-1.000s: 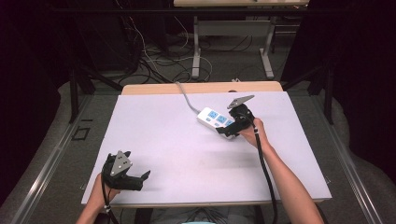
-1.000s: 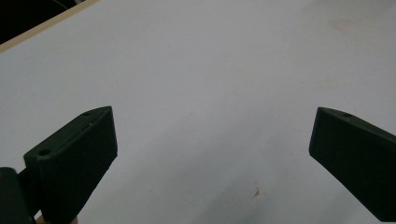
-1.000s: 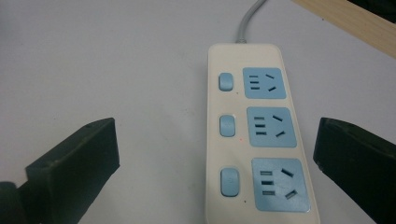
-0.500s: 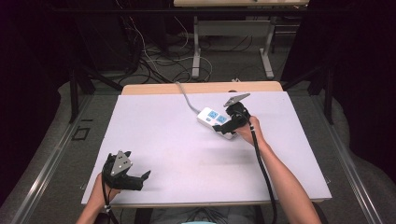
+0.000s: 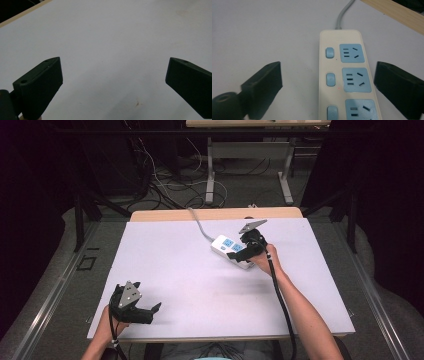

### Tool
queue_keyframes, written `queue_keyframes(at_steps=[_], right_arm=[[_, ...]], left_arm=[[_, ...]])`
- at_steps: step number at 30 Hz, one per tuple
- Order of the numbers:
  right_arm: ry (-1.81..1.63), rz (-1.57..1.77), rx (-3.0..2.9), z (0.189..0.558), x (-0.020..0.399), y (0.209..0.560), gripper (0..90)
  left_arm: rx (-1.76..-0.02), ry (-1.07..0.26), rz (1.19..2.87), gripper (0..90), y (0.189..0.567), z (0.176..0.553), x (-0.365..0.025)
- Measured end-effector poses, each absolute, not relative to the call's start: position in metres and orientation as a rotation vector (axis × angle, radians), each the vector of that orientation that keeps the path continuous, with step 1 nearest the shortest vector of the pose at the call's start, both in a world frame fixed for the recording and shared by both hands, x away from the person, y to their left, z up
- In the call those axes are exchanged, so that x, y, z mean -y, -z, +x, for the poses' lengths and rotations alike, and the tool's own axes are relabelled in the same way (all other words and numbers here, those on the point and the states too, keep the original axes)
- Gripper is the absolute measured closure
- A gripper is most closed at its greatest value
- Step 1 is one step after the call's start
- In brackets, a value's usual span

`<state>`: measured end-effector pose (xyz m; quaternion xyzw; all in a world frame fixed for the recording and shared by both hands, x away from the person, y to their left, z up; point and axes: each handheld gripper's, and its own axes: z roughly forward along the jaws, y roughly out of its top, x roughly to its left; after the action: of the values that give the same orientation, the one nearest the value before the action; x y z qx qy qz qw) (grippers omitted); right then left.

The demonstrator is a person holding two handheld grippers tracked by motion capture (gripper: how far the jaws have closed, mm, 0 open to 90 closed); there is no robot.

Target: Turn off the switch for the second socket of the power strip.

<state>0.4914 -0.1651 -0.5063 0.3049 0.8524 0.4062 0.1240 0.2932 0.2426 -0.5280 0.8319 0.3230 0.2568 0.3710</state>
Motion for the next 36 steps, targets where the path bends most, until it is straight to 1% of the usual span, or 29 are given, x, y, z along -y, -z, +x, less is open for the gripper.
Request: queue_keyframes(at_steps=[1, 2, 4, 6, 16, 19, 20, 21, 25, 26, 36], right_arm=[[-1.185, 0.892, -2.481, 0.4915, 0.1651, 0.5064, 17.4], [-1.184, 0.903, -2.47, 0.4915, 0.1644, 0.5068, 19.5], [-1.191, 0.897, -2.463, 0.4915, 0.1643, 0.5072, 27.6], [-1.151, 0.891, -2.49, 0.4913, 0.1657, 0.5053, 32.8], [-1.173, 0.917, -2.456, 0.4914, 0.1648, 0.5071, 59.7], [-1.153, 0.925, -2.45, 0.4917, 0.1655, 0.5073, 69.9], [-1.154, 0.922, -2.447, 0.4918, 0.1653, 0.5076, 76.1], [-1.154, 0.922, -2.447, 0.4918, 0.1653, 0.5076, 76.1], [-1.149, 0.907, -2.432, 0.4912, 0.1636, 0.5078, 88.6], [-1.139, 0.897, -2.427, 0.4911, 0.1636, 0.5073, 90.0], [-1.128, 0.891, -2.405, 0.4915, 0.1565, 0.5105, 90.0]], left_arm=[[-0.829, -0.656, 2.133, 1.0, 0.5281, 0.2931, -0.2425], [-0.835, -0.641, 2.128, 1.0, 0.5285, 0.2927, -0.242], [-0.834, -0.641, 2.128, 1.0, 0.5285, 0.2926, -0.2419], [-0.832, -0.648, 2.132, 1.0, 0.5282, 0.2927, -0.2423], [-0.835, -0.642, 2.13, 1.0, 0.5285, 0.2926, -0.2421], [-0.837, -0.64, 2.132, 1.0, 0.5284, 0.2924, -0.2422], [-0.838, -0.639, 2.132, 1.0, 0.5284, 0.2924, -0.2421], [-0.838, -0.639, 2.132, 1.0, 0.5284, 0.2923, -0.242], [-0.836, -0.638, 2.134, 1.0, 0.5285, 0.2924, -0.2421], [-0.835, -0.637, 2.135, 1.0, 0.5284, 0.2925, -0.2421], [-0.838, -0.638, 2.134, 1.0, 0.5284, 0.2921, -0.2422]])
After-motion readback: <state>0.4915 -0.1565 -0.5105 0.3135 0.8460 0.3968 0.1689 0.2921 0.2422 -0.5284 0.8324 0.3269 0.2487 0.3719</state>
